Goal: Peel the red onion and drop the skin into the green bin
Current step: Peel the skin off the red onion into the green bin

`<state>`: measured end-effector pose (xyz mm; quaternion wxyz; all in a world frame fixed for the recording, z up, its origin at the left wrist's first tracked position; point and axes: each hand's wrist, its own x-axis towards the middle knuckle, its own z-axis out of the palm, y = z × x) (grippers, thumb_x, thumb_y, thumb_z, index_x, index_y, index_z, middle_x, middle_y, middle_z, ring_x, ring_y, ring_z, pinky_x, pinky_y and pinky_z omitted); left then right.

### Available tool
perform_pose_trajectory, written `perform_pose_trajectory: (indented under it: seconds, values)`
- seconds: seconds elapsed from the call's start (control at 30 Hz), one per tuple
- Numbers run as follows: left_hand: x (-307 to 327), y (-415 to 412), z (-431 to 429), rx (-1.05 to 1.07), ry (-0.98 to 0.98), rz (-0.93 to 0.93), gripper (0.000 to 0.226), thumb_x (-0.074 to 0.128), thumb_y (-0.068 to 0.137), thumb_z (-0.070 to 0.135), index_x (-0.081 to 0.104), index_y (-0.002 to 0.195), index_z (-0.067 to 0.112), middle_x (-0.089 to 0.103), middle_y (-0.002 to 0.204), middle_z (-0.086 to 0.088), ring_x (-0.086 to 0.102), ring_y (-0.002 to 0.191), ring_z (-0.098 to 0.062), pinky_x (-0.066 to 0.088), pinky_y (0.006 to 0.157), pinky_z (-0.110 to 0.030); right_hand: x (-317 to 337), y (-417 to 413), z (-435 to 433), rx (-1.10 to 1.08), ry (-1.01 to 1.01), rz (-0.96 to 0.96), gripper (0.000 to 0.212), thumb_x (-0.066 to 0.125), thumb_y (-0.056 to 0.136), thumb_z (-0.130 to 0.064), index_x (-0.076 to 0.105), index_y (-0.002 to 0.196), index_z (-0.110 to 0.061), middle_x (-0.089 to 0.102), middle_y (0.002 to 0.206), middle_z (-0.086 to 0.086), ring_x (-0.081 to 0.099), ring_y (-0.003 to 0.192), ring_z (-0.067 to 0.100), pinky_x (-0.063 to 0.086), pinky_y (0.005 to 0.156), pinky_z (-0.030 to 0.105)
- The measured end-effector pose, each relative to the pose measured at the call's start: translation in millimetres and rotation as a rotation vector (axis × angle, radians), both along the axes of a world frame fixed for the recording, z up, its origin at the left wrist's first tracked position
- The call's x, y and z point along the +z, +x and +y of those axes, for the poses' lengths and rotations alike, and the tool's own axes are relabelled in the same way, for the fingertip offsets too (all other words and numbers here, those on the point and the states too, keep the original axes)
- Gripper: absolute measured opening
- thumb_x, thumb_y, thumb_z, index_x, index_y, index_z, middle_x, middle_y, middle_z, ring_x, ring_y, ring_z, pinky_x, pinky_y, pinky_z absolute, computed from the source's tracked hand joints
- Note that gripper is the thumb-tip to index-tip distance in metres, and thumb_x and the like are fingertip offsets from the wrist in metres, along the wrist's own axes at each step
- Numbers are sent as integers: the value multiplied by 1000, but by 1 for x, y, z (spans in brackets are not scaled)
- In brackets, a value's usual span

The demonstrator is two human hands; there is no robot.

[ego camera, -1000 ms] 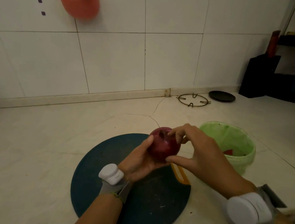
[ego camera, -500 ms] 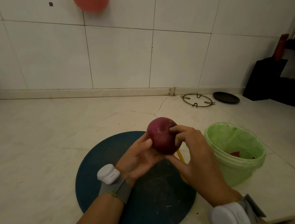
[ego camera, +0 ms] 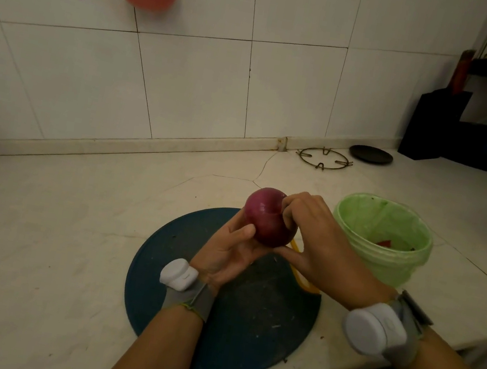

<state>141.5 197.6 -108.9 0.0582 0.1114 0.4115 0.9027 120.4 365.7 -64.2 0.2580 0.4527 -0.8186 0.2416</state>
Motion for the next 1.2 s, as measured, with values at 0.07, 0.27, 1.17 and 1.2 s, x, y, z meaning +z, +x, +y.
perform_pose_trajectory:
  seconds: [0.07, 0.27, 1.17, 1.2]
  values:
    - [0, 0, 0, -6, -7, -5, 89, 89, 56, 21, 46, 133, 11, 56, 127, -20, 59, 113, -36, 54, 84, -42, 2, 0, 0, 0, 27, -7, 50, 82, 63, -18, 39, 88, -22, 47, 99, -2, 38, 87, 9, 37, 71, 18]
    - [-3, -1, -1, -31, 15, -16, 84, 89, 57, 19, 49, 131, 13, 57, 127, -20, 56, 117, -38, 53, 87, -43, 25, 0, 9, 62, 71, -143, 21, 66, 83, -18, 53, 99, -17, 47, 97, -10, 44, 84, 6, 35, 72, 10]
    - [-2, -3, 6, -18, 49, -19, 105, 91, 51, 14, 36, 140, 12, 49, 132, -22, 56, 117, -36, 50, 94, -48, 4, -2, 1, 13, -300, -486, 33, 62, 87, -20, 60, 119, -28, 48, 105, -8, 50, 96, 0, 41, 86, 9]
    - [-2, -3, 6, -38, 66, -20, 103, 92, 50, 14, 39, 138, 11, 52, 130, -21, 57, 115, -37, 51, 91, -47, 5, -3, 3, 47, -359, -560, 31, 64, 85, -19, 63, 114, -30, 51, 104, -8, 52, 95, 0, 44, 86, 11]
